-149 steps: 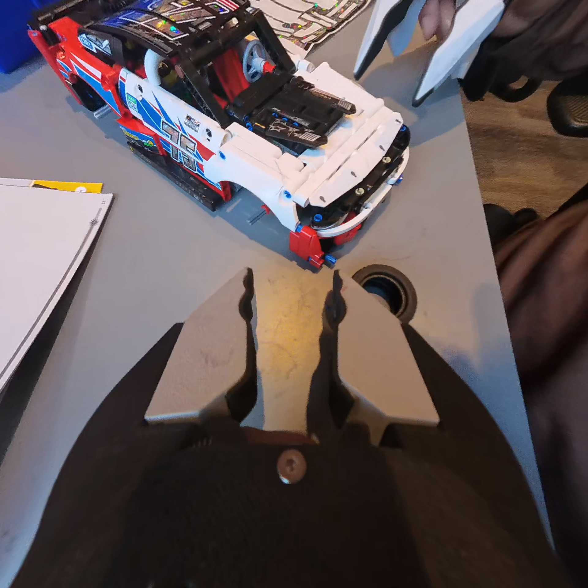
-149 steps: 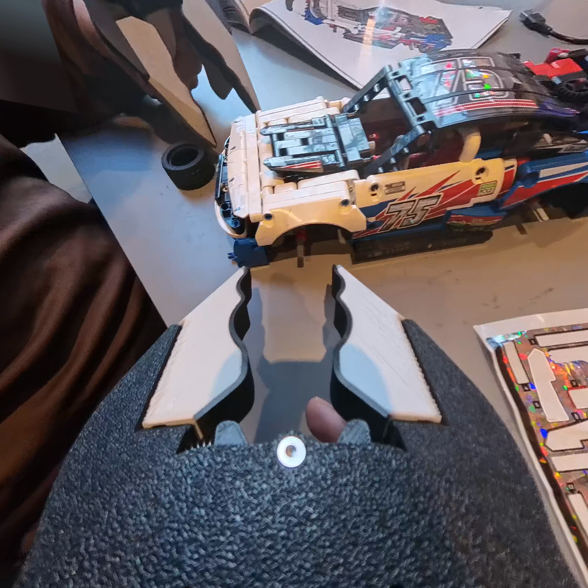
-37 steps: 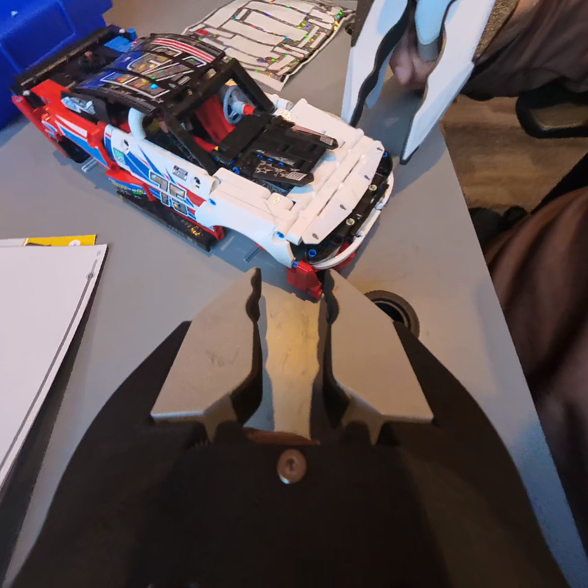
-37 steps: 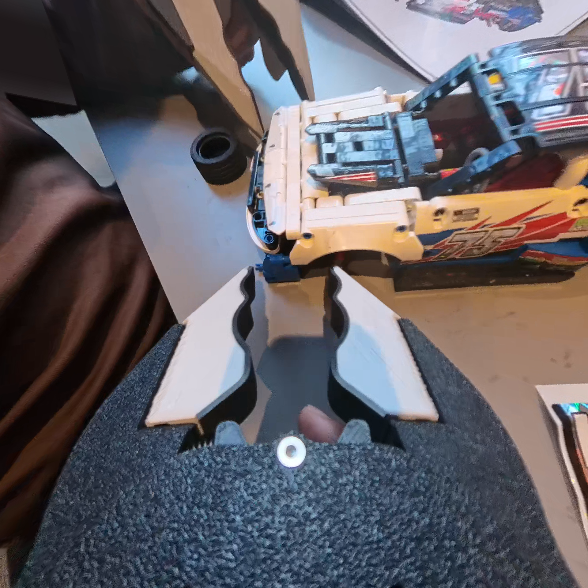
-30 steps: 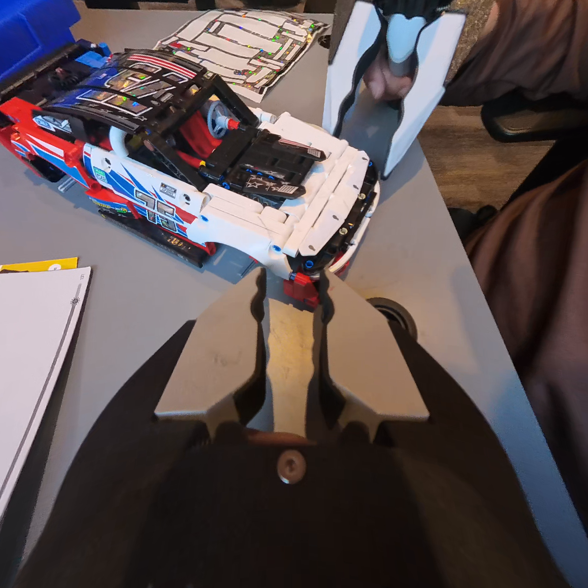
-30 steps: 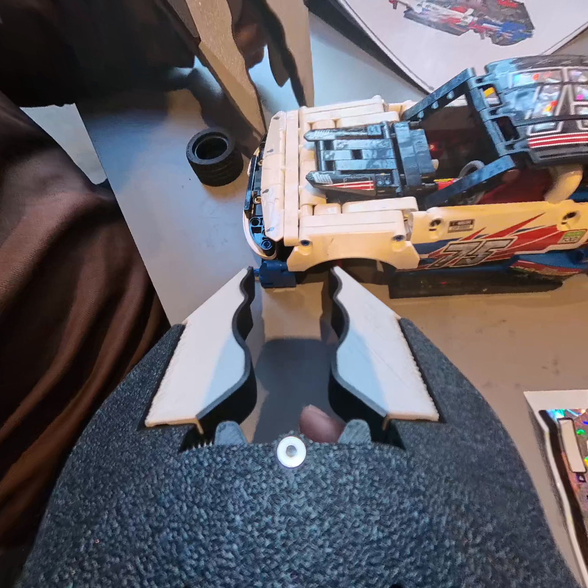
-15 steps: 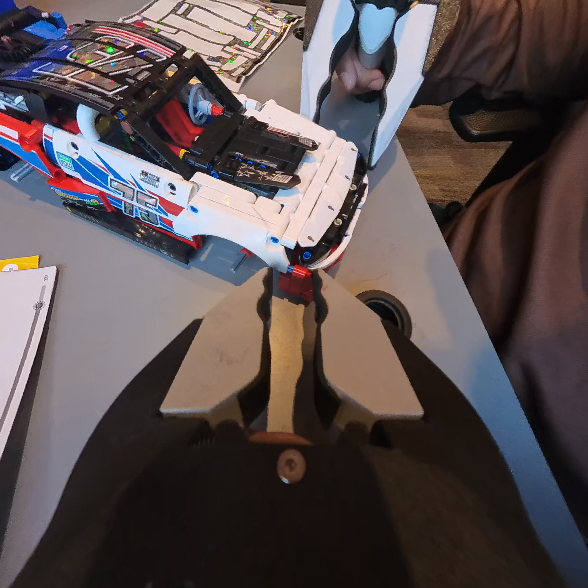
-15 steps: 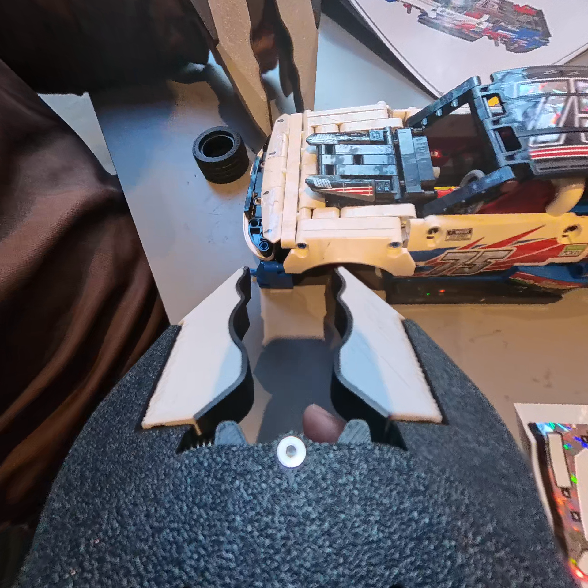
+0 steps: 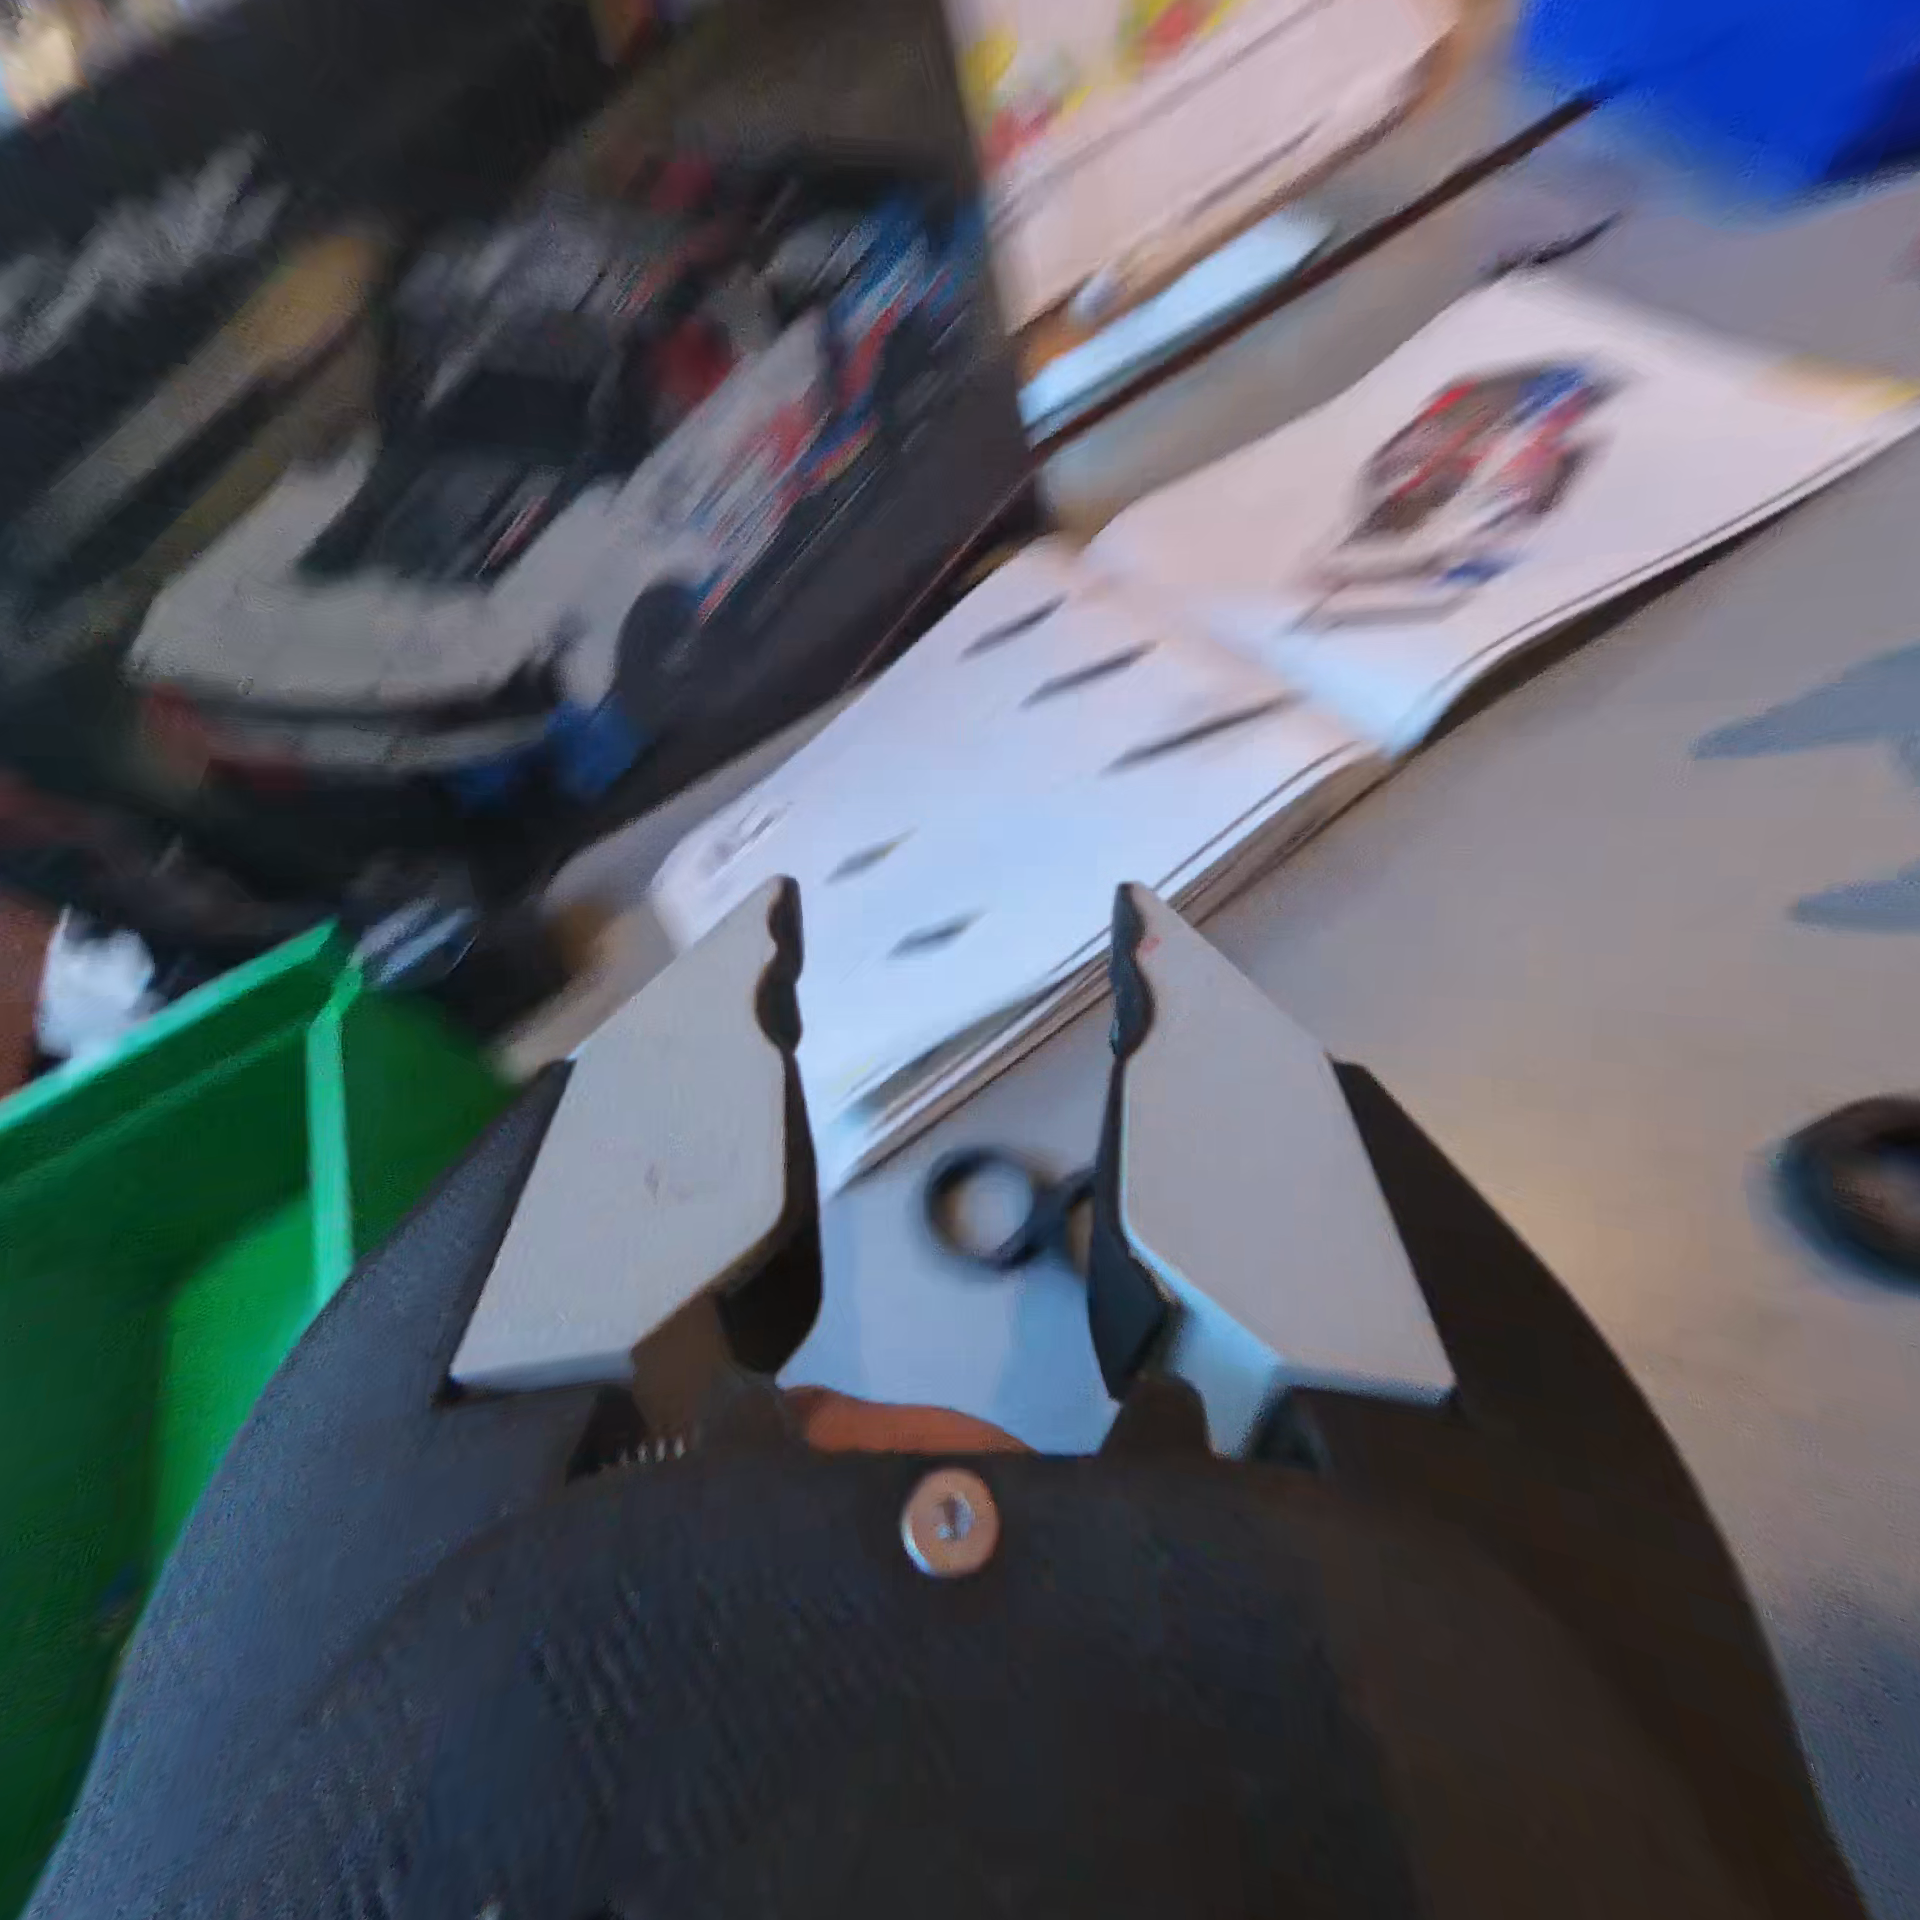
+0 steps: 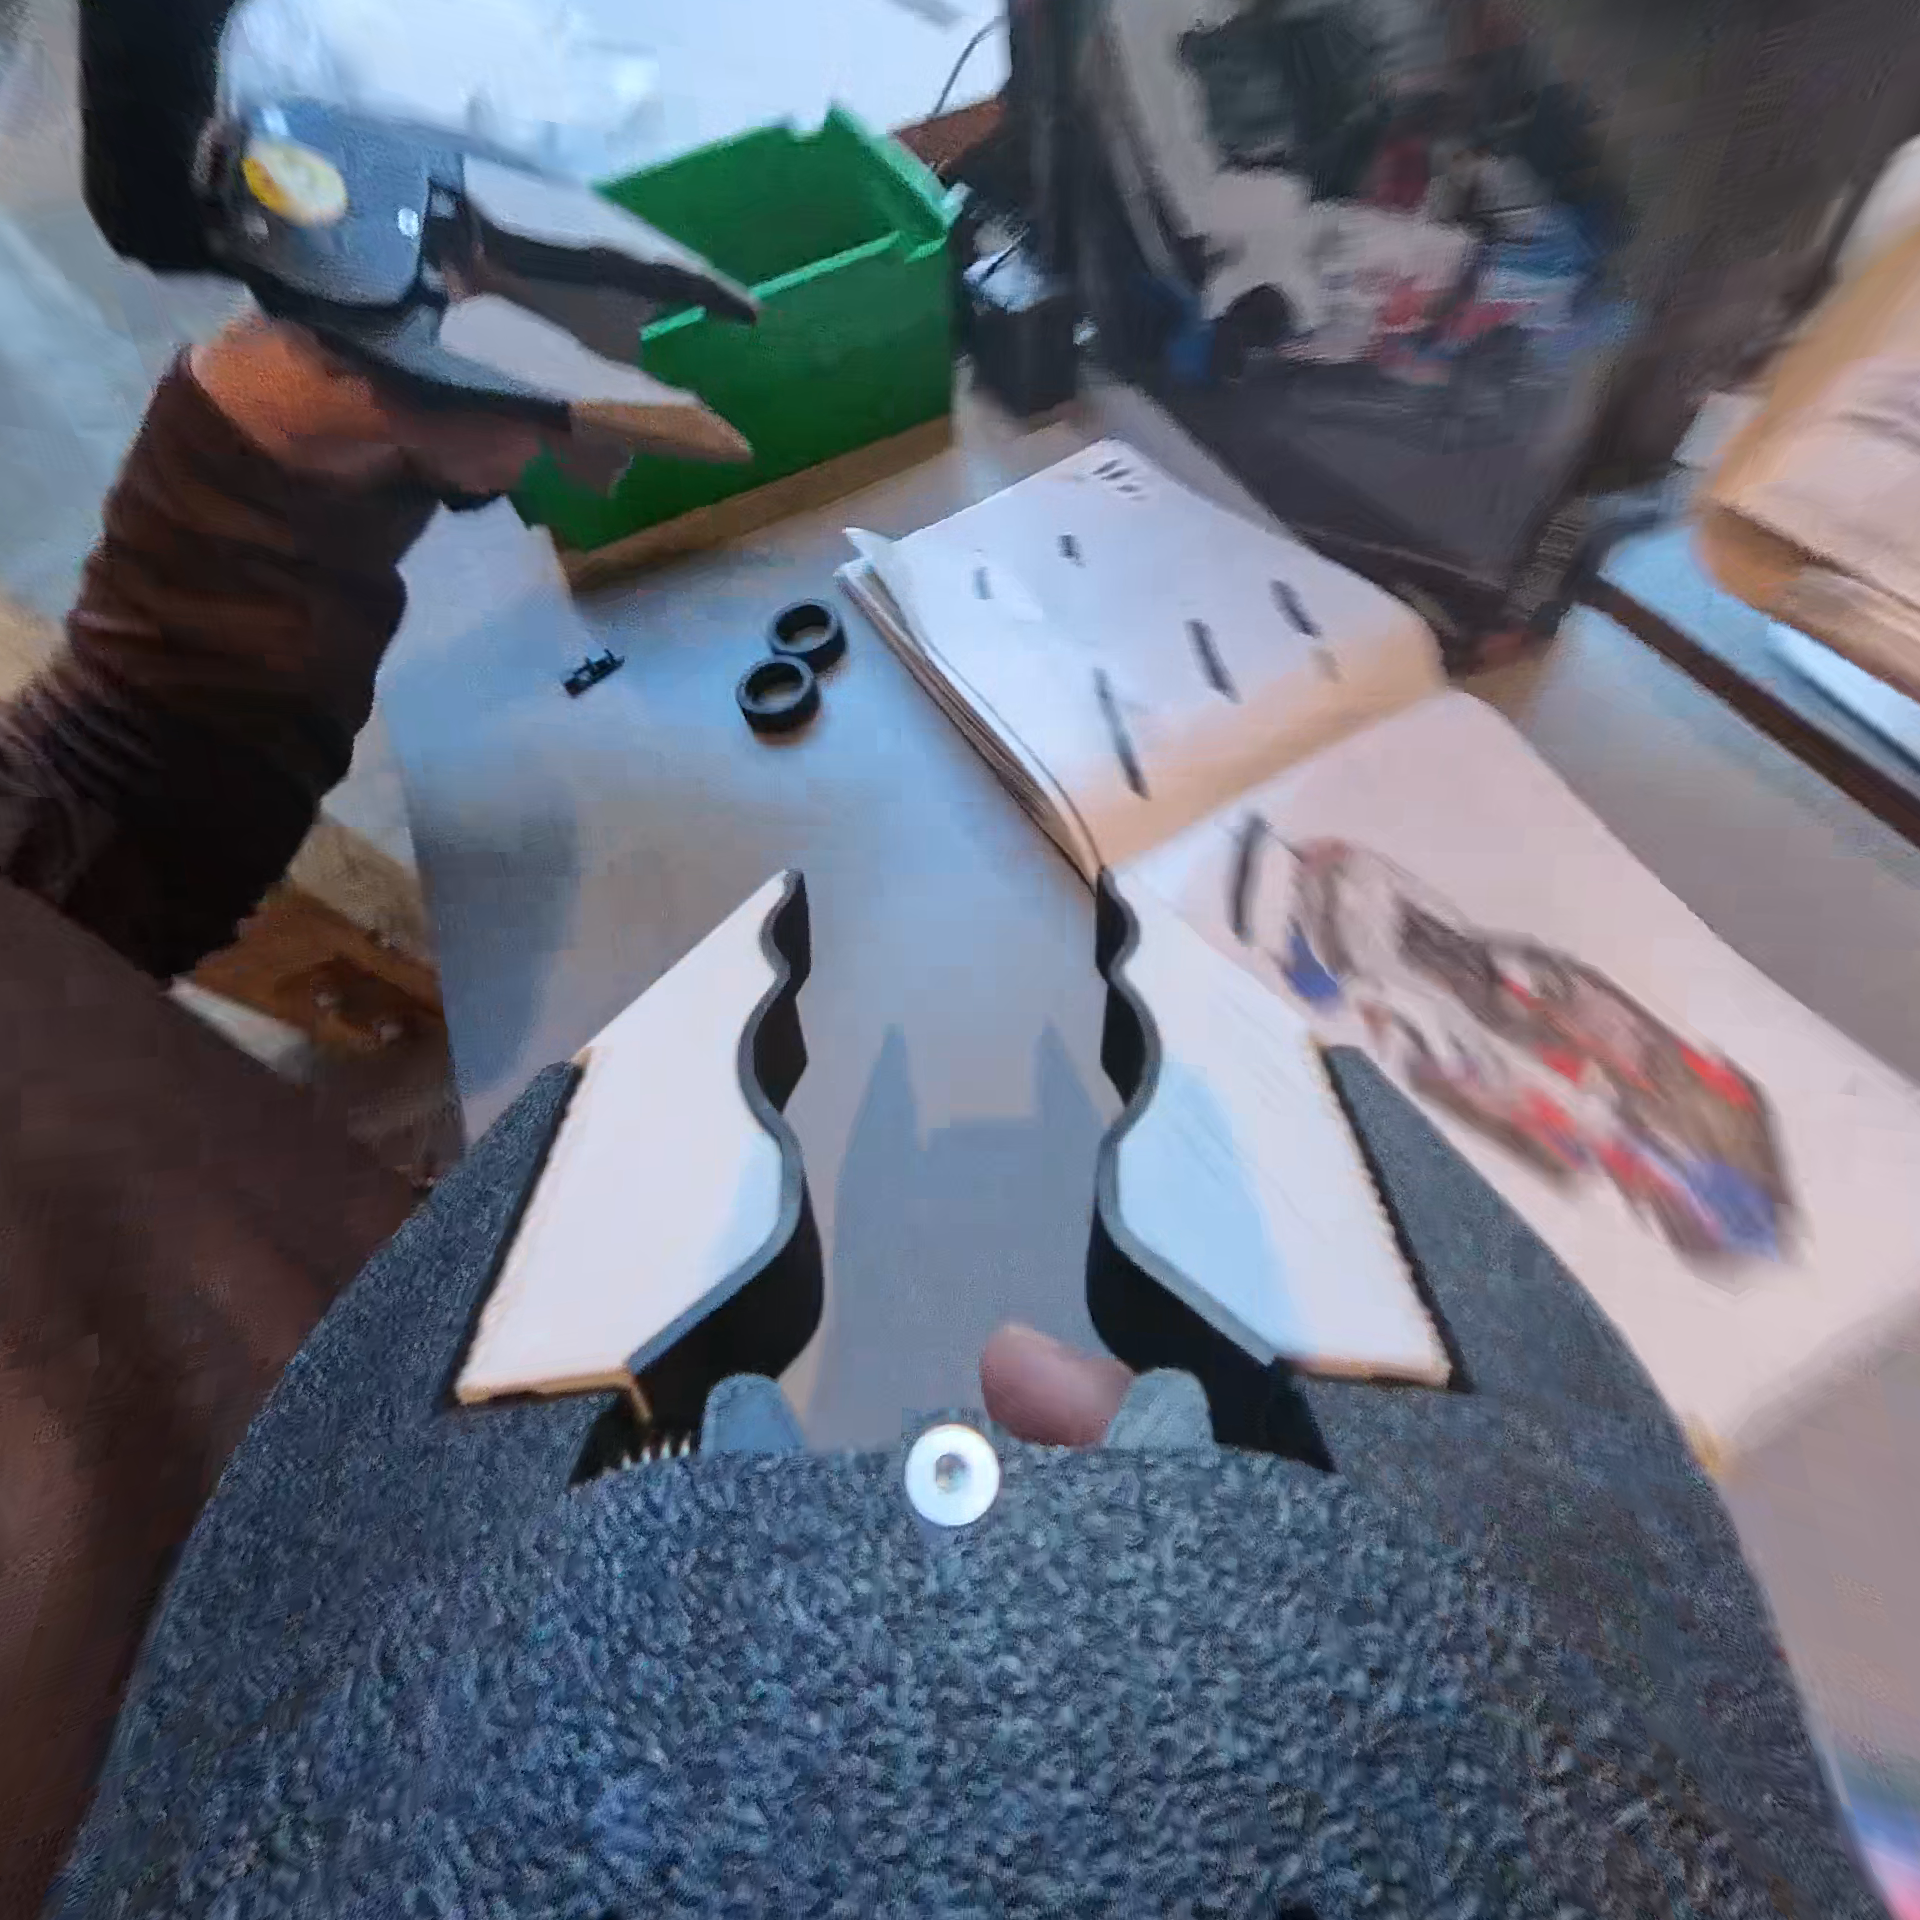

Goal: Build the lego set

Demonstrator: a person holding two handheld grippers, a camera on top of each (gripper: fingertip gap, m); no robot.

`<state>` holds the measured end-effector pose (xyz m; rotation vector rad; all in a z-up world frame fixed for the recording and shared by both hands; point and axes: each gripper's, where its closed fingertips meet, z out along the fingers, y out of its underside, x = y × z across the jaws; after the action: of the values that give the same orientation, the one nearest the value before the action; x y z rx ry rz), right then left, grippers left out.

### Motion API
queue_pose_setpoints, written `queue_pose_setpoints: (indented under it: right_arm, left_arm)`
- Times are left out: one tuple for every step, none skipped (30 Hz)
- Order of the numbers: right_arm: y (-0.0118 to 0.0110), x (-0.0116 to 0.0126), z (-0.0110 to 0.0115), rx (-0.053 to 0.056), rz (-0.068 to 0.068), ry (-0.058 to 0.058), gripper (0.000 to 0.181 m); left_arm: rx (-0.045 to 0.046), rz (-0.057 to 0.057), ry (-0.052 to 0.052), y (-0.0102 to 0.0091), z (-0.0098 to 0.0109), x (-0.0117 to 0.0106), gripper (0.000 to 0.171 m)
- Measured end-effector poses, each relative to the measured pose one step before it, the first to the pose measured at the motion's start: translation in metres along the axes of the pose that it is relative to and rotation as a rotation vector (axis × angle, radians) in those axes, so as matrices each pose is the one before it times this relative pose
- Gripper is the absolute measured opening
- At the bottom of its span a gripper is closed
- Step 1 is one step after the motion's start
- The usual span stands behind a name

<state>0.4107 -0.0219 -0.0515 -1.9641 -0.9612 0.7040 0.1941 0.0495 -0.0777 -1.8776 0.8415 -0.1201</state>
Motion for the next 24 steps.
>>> queue_pose_setpoints:
  right_arm:
    - [-0.00932, -0.00964, 0.04757, -0.0551, -0.0605, -0.0312, 0.048]
    - [-0.01019, -0.0065, 0.04675, -0.0568, -0.0693, -0.0201, 0.038]
    - [-0.01132, -0.00274, 0.04428, -0.0544, -0.059, -0.005, 0.033]
    - [-0.01153, -0.00033, 0.04021, -0.0476, -0.0587, 0.0055, 0.035]
    - [-0.0093, 0.0022, 0.03565, -0.0449, -0.0663, 0.0177, 0.035]
    - [-0.0053, 0.00292, 0.03081, -0.0477, -0.056, 0.021, 0.037]
    - [-0.00203, 0.00071, 0.02542, -0.0485, -0.0335, 0.0053, 0.038]
    - [-0.00069, 0.00058, 0.01931, -0.0401, -0.0175, 0.0, 0.035]
    - [0.00064, 0.00243, 0.01358, -0.033, -0.015, 0.0086, 0.027]
    - [0.00126, 0.00258, 0.00865, -0.027, -0.01, 0.0075, 0.02]
    - [-0.00002, 0.00283, 0.00328, -0.0081, 0.0045, 0.0083, 0.002]
    - [-0.00164, 0.00316, -0.00213, 0.0108, 0.0195, 0.0079, 0.0]
    - [-0.0012, 0.00388, -0.00755, 0.0166, 0.0363, 0.0059, 0.0]
    - [-0.00133, 0.00684, -0.01358, 0.0327, 0.05, 0.0203, 0.0]
    - [-0.00076, 0.01045, -0.01956, 0.049, 0.0605, 0.036, 0.0]
    - [0.00238, 0.0128, -0.02309, 0.0462, 0.0699, 0.0415, 0.0]
    - [0.00576, 0.01572, -0.0252, 0.0422, 0.0733, 0.0507, 0.0]
    - [0.00704, 0.02, -0.02637, 0.0455, 0.0689, 0.0679, 0.0]
    - [0.00724, 0.02359, -0.02631, 0.0446, 0.0621, 0.0808, 0.0]
    - [0.00653, 0.02398, -0.02462, 0.0383, 0.0587, 0.0742, 0.0]
    - [0.00535, 0.0204, -0.02206, 0.0323, 0.0586, 0.0509, 0.0]
    - [0.00438, 0.01628, -0.01937, 0.0269, 0.0559, 0.0318, 0.0]
    - [0.0042, 0.01443, -0.01658, 0.0215, 0.0467, 0.033, 0.0]
    - [0.00533, 0.01278, -0.01328, 0.0104, 0.0363, 0.0343, 0.0]
  left_arm:
    - [-0.0556, -0.0465, -0.0438, 0.02519, -0.00149, -0.03129, 0.059]
    - [-0.03206, -0.0646, -0.0322, 0.01767, 0.0022, -0.02347, 0.059]
    - [-0.00615, -0.0536, -0.0024, 0.01011, 0.00329, -0.01294, 0.06]
    - [0.02022, -0.0274, 0.0142, 0.00501, 0.00248, -0.00515, 0.061]
    - [0.03396, -0.0077, 0.0115, 0.00259, 0.00119, -0.00238, 0.061]
    - [0.03115, -0.0044, -0.0076, 0.00255, 0.00006, -0.00369, 0.061]
    - [0.02482, -0.0061, -0.0051, 0.00266, -0.0006, -0.00224, 0.06]
    - [0.01628, 0.0048, 0.0244, 0.00365, -0.00165, 0.00302, 0.059]
    - [0.00914, 0.014, 0.0311, 0.00429, -0.00253, 0.00434, 0.059]
    - [0.01445, 0.0049, 0.0141, 0.00299, -0.00296, 0.00182, 0.059]
    - [0.01836, -0.004, 0.0183, 0.00162, -0.00323, 0.00282, 0.058]
    - [0.01542, -0.0003, 0.0366, 0.00144, -0.00328, 0.00569, 0.058]
    - [0.01274, 0.0037, 0.0341, 0.00114, -0.00307, 0.00534, 0.058]
    - [0.00804, 0.0128, 0.0277, 0.00097, -0.00279, 0.00414, 0.058]
    - [0.00958, 0.0147, 0.0198, -0.00004, -0.0026, 0.0027, 0.058]
    - [0.01829, 0.0086, 0.0236, -0.00169, -0.00239, 0.00362, 0.057]
    - [0.0273, 0.0054, 0.034, -0.00259, -0.00197, 0.00571, 0.055]
    - [0.03185, 0.0064, 0.0404, -0.00274, -0.00149, 0.00746, 0.054]
    - [0.0257, 0.0142, 0.042, -0.00185, -0.00053, 0.00823, 0.053]
    - [0.01424, 0.0203, 0.0291, -0.00063, 0.00049, 0.00634, 0.053]
    - [0.00598, 0.023, 0.0206, -0.00036, 0.0017, 0.00525, 0.053]
    - [0.00254, 0.0244, 0.0276, -0.00042, 0.00238, 0.0063, 0.053]
    - [0.00229, 0.0235, 0.032, -0.00094, 0.00296, 0.00706, 0.054]
    - [0.00682, 0.0188, 0.0298, -0.00175, 0.00342, 0.00675, 0.054]
